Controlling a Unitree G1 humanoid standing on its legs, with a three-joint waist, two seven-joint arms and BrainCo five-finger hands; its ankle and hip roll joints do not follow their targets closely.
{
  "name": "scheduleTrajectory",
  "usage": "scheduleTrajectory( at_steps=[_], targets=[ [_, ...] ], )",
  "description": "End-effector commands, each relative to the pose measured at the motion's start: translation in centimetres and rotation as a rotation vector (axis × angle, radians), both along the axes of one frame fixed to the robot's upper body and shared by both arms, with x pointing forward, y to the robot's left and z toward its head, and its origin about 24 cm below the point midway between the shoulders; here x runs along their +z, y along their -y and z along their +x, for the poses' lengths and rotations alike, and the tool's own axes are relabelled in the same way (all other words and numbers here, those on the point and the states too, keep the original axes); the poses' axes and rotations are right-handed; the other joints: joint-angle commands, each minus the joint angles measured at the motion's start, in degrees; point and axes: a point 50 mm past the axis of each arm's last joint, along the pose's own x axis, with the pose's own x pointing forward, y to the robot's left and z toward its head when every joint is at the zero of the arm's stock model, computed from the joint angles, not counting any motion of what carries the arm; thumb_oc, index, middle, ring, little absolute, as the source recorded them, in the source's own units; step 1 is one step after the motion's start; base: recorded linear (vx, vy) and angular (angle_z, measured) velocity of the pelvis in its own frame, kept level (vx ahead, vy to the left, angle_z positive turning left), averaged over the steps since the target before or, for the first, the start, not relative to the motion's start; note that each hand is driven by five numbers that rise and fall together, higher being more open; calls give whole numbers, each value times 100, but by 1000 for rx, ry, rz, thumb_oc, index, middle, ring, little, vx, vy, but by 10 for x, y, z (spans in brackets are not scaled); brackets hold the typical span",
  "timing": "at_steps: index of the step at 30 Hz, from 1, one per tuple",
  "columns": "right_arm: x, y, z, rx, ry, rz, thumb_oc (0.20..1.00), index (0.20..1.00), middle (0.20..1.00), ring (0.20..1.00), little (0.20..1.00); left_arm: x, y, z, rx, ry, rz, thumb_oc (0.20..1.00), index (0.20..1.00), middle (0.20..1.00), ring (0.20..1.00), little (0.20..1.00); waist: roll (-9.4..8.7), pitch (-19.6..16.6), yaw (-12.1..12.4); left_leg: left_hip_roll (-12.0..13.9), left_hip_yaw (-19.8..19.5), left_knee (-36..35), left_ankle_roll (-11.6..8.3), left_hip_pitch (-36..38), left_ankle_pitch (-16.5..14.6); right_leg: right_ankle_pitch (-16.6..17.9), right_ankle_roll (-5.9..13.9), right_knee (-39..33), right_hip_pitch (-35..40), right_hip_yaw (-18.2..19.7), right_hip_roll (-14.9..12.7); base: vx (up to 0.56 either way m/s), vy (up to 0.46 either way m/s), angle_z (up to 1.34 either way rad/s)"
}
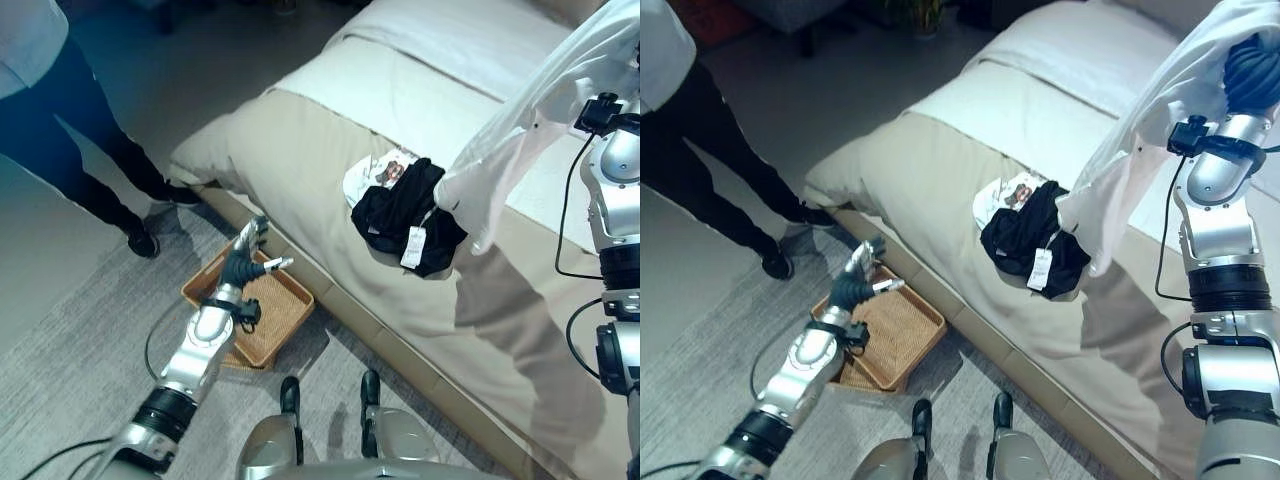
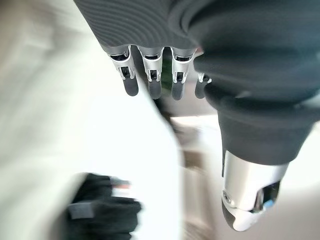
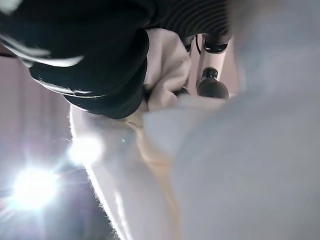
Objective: Pick up clothes into the bucket
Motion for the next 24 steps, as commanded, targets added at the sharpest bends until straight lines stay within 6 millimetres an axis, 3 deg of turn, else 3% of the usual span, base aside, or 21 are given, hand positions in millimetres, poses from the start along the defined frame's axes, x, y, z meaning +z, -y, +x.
scheduleTrajectory(
  at_steps=[1,6,7,11,24],
  targets=[
    [8,-15,-7,80,-15,-144,200,200,200,200,200,31,13,8,-74,120,-15,1000,1000,1000,1000,1000,-261,-755,-99,23,38,344,-83,-20,-409,-415,265,506,30,-68,-74,94,-18,-7],
    [1,-28,-8,196,-84,-207,200,200,200,200,200,57,35,20,-161,187,18,1000,1000,1000,1000,1000,-249,-926,-170,56,76,252,-87,226,-434,-468,264,487,229,-63,-40,65,-10,-7],
    [-2,-37,-9,269,-112,-236,200,200,200,200,200,63,48,27,-197,198,71,1000,1000,1000,1000,1000,-231,-1005,-228,81,97,239,-93,293,-449,-489,265,470,290,-65,-31,44,-8,-6],
    [-1,-51,-15,365,-117,-283,200,200,200,200,200,73,63,38,-218,233,176,1000,1000,1000,1000,1000,-213,-1069,-268,97,127,217,-100,386,-460,-490,273,421,383,-59,-20,35,-1,-4],
    [6,-121,-45,780,6,-363,200,200,200,200,200,43,97,67,-164,111,324,1000,1000,1000,1000,1000,-159,-1136,-395,103,159,231,-92,476,-438,-475,289,381,490,-27,-34,-4,2,-1]
  ],
)
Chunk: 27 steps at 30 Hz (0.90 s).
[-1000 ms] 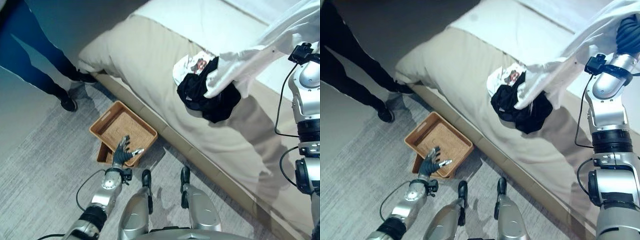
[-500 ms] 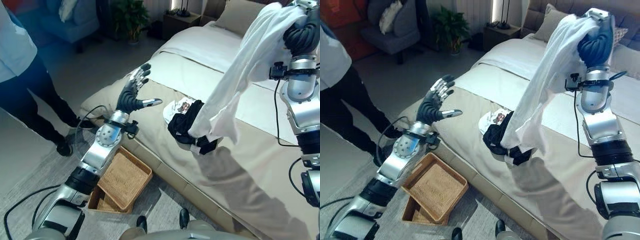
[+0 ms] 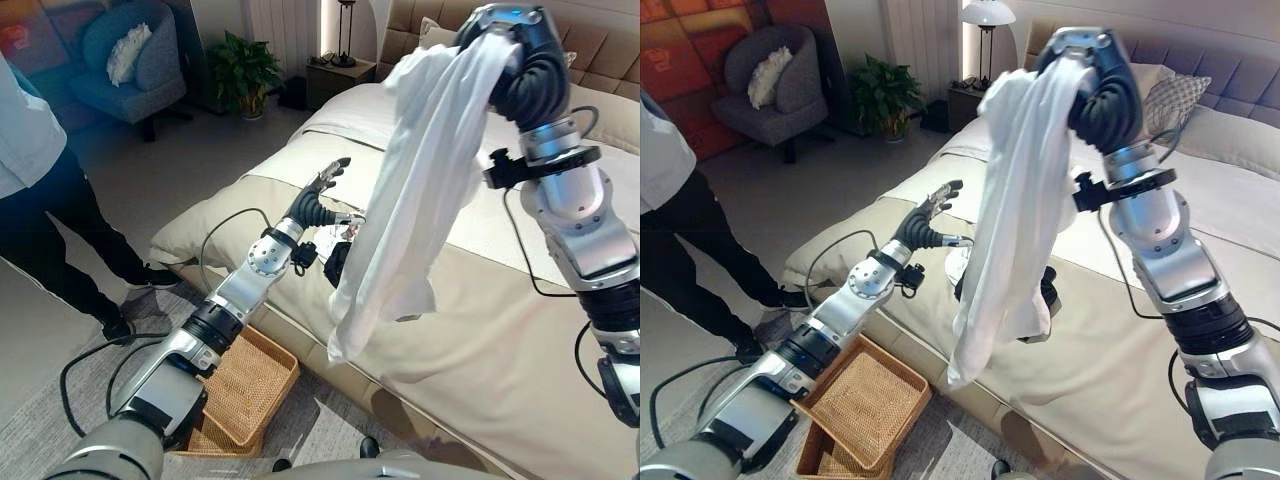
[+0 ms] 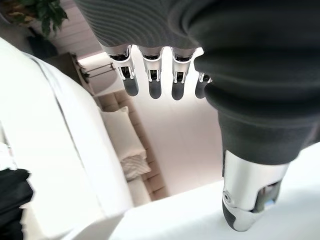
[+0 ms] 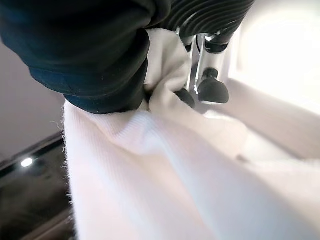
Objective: Pick up clothes into the bucket
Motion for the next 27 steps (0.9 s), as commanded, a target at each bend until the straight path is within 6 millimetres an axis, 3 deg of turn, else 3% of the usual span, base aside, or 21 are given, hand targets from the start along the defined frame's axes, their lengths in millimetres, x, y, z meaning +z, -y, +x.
scheduleTrajectory(
  at_steps=[1,10,13,16,18,23,27],
  targets=[
    [24,-11,-11,130,88,66,200,200,200,200,200,27,16,15,-12,98,37,1000,1000,1000,1000,1000,-175,-243,60,-41,-16,500,-30,-131,-390,-487,285,671,-41,-147,-196,0,0,0],
    [21,-40,-19,307,52,39,200,200,200,200,200,35,57,8,-149,81,-1,1000,1000,1000,1000,1000,-193,-203,54,-46,-51,511,-18,-171,-373,-453,286,657,-62,-145,-201,0,0,0],
    [19,-47,-20,365,24,42,200,200,200,200,200,42,78,-4,-334,-36,-167,1000,1000,1000,1000,1000,-171,-184,36,-53,-64,513,-21,-188,-356,-429,289,643,-70,-152,-209,0,0,0],
    [14,-55,-22,433,-25,19,200,200,200,200,200,41,98,-24,-611,-269,-292,1000,1000,1000,1000,1000,-121,-195,-9,-37,-37,477,-43,-134,-387,-433,309,589,-22,-146,-196,0,0,0],
    [7,-61,-21,480,-79,-17,200,200,200,200,200,40,99,-38,-773,-409,-291,1000,1000,1000,1000,1000,-113,-222,-29,-28,-10,446,-66,-125,-368,-398,319,519,4,-153,-186,0,0,0],
    [2,-63,-19,483,-106,-68,200,200,200,200,200,28,90,-49,-878,-557,-259,1000,1000,1000,1000,1000,-120,-240,-49,-25,-5,416,-90,-122,-342,-384,326,486,16,-173,-179,0,0,0],
    [0,-61,-17,462,-100,-81,200,200,200,200,200,30,78,-46,-873,-546,-270,1000,1000,1000,1000,1000,-123,-224,-47,-36,-16,402,-93,-134,-329,-369,329,484,8,-187,-191,0,0,0]
  ],
)
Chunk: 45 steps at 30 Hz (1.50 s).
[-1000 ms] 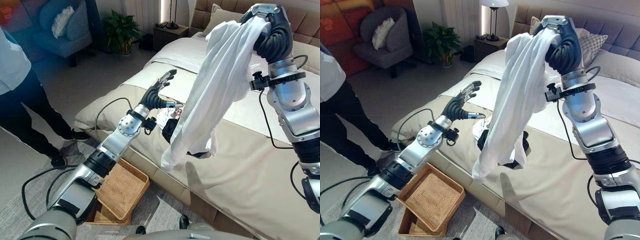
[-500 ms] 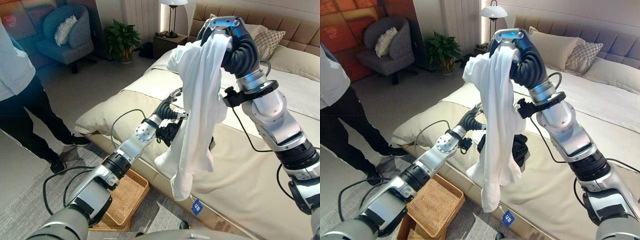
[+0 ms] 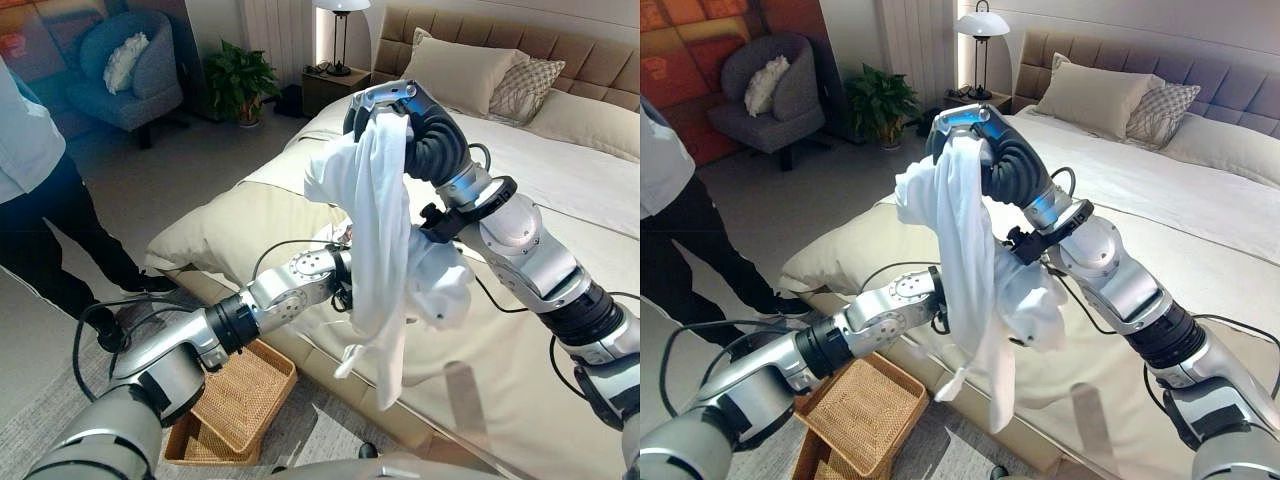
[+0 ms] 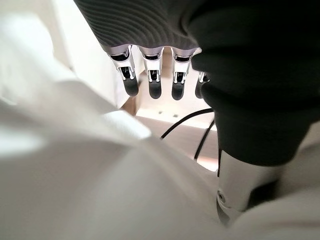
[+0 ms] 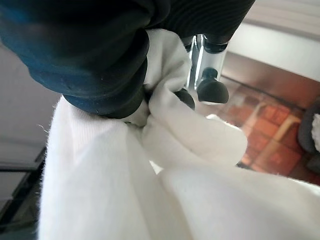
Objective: Pick up clothes into the bucket
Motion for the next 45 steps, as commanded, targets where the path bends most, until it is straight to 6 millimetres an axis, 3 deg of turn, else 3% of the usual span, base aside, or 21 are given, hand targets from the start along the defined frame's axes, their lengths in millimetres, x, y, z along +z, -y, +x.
scheduleTrajectory(
  at_steps=[1,4,5,7,8,11,13,14,18,19,27,33,36,45],
  targets=[
    [32,-2,-6,21,141,33,200,200,200,200,200,30,-7,19,35,70,-91,1000,1000,1000,1000,1000,-111,-146,27,-53,-72,397,-81,-150,-322,-355,330,481,11,-204,-199,0,0,0],
    [31,2,-6,-8,150,37,200,200,200,200,200,32,-17,25,92,95,-97,1000,1000,1000,1000,1000,-122,-138,50,-64,-81,400,-72,-158,-323,-342,330,481,13,-220,-215,0,0,0],
    [31,9,-4,-51,161,39,200,200,200,200,200,34,-34,34,184,145,-86,1000,1000,1000,1000,1000,-124,-127,79,-83,-89,395,-63,-171,-319,-328,336,484,1,-228,-226,0,0,0],
    [30,11,-4,-67,164,47,200,200,200,200,200,33,-40,38,226,153,-82,1000,1000,1000,1000,1000,-126,-129,94,-89,-91,395,-57,-171,-323,-326,335,490,-3,-228,-232,0,0,0],
    [26,22,-1,-123,151,66,200,200,200,200,200,35,-62,51,400,226,-76,1000,1000,1000,1000,1000,-137,-109,135,-98,-107,397,-39,-177,-322,-318,334,501,-11,-238,-249,0,0,0],
    [23,29,1,-163,136,87,200,200,200,200,200,33,-74,58,515,250,-72,1000,1000,1000,1000,1000,-153,-92,163,-105,-118,408,-26,-181,-328,-320,334,520,-15,-244,-262,0,0,0],
    [17,50,2,-241,101,132,200,200,200,200,200,32,-101,64,706,313,-66,1000,1000,1000,1000,1000,-183,-68,212,-123,-136,421,-7,-195,-334,-327,334,533,-15,-260,-270,-9,7,2],
    [16,50,2,-242,100,132,200,200,200,200,200,31,-101,64,706,312,-66,1000,1000,1000,1000,1000,-182,-72,213,-124,-137,422,-7,-194,-336,-328,335,532,-12,-261,-270,-8,10,3],
    [-3,80,0,-296,-27,252,200,200,200,200,200,16,-144,65,1014,363,-5,1000,1000,1000,1000,1000,-223,-50,264,-136,-138,438,9,-215,-352,-341,330,543,-35,-268,-283,-8,5,4],
    [-3,80,-1,-297,-28,252,200,200,200,200,200,15,-144,65,1014,363,-4,1000,1000,1000,1000,1000,-222,-55,266,-137,-139,438,9,-215,-353,-342,330,543,-35,-269,-284,0,0,0],
    [-17,108,-6,-344,-110,330,200,200,200,200,200,8,-196,59,1289,583,240,1000,1000,1000,1000,1000,-217,-66,294,-130,-115,411,7,-211,-370,-378,332,544,-33,-280,-289,-1,3,1],
    [-11,110,0,-390,-82,300,200,200,200,200,200,16,-200,55,1266,623,234,1000,1000,1000,1000,1000,-191,-69,317,-126,-106,404,3,-188,-381,-373,329,517,-11,-286,-287,0,0,0],
    [-6,106,6,-403,-59,263,200,200,200,200,200,25,-191,54,1185,639,194,1000,1000,1000,1000,1000,-171,-65,349,-126,-120,402,1,-182,-376,-368,325,499,2,-292,-282,0,0,0],
    [13,87,27,-403,-35,185,200,200,200,200,200,71,-133,50,706,634,63,1000,1000,1000,1000,1000,-91,-28,380,-146,-195,425,-18,-194,-347,-325,336,461,35,-359,-289,0,0,1]
  ],
)
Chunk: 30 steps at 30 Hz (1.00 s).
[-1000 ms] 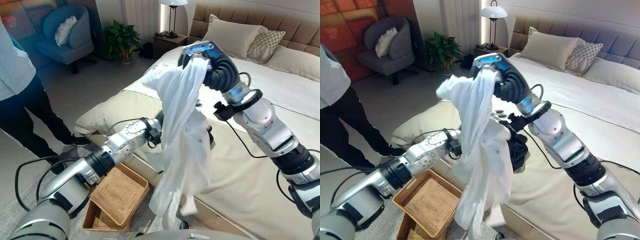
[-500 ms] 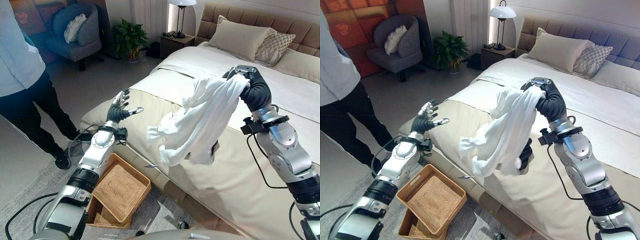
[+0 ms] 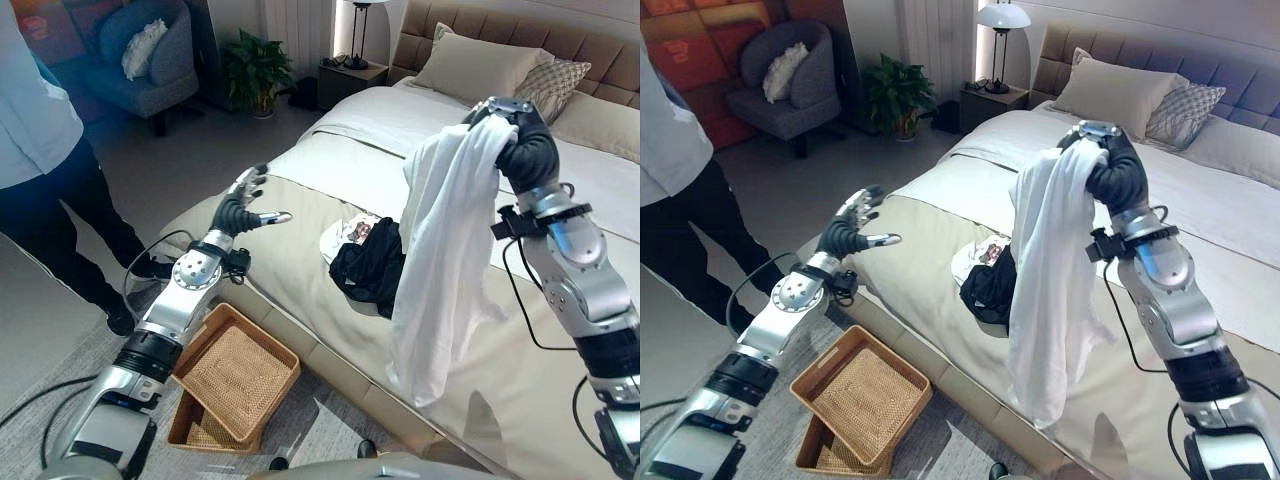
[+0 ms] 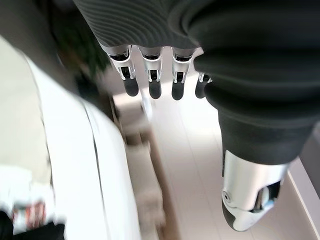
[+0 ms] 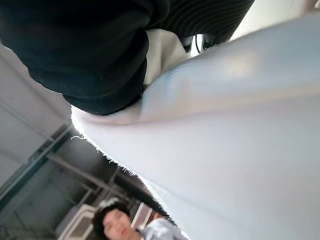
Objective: Pick up clothes into the bucket
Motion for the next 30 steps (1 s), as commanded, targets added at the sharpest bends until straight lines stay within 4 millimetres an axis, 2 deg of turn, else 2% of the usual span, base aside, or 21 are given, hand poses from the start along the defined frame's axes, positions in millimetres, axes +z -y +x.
scheduleTrajectory(
  at_steps=[1,7,10,15,22,25,30],
  targets=[
    [40,-7,0,-5,149,-35,200,200,200,200,200,55,31,6,-220,111,-48,1000,1000,1000,1000,1000,-92,-169,147,-160,-79,432,-17,-163,-343,-308,322,463,23,-253,-271,-3,2,4],
    [47,-21,-1,58,156,-85,200,200,200,200,200,65,63,0,-443,-9,7,1000,1000,1000,1000,1000,-54,-119,108,-181,-127,451,-29,-213,-308,-288,341,481,1,-271,-276,-2,-3,2],
    [49,-26,-3,82,163,-89,200,200,200,200,200,67,73,-3,-502,-39,28,1000,1000,1000,1000,1000,-49,-104,99,-186,-137,456,-33,-223,-304,-280,347,480,-7,-271,-276,2,-3,2],
    [53,-46,-12,192,192,-94,200,200,200,200,200,68,91,0,-537,-41,71,1000,1000,1000,1000,1000,-34,-64,67,-185,-148,473,-31,-242,-293,-275,361,496,-35,-270,-291,0,0,1],
    [60,-74,-22,331,232,-110,200,200,200,200,200,50,114,1,-600,-198,-14,1000,1000,1000,1000,1000,-10,-70,14,-192,-120,487,-24,-247,-313,-280,368,491,-49,-229,-296,0,0,0],
    [64,-86,-27,385,259,-133,200,200,200,200,200,43,125,-5,-666,-266,-14,1000,1000,1000,1000,1000,6,-70,-17,-191,-104,481,-21,-235,-318,-275,372,490,-58,-193,-290,0,0,0],
    [68,-98,-33,427,296,-142,200,200,200,200,200,42,132,-1,-640,-216,40,1000,1000,1000,1000,1000,12,-81,-25,-192,-82,487,-4,-244,-325,-266,375,492,-80,-163,-296,0,0,0]
  ],
)
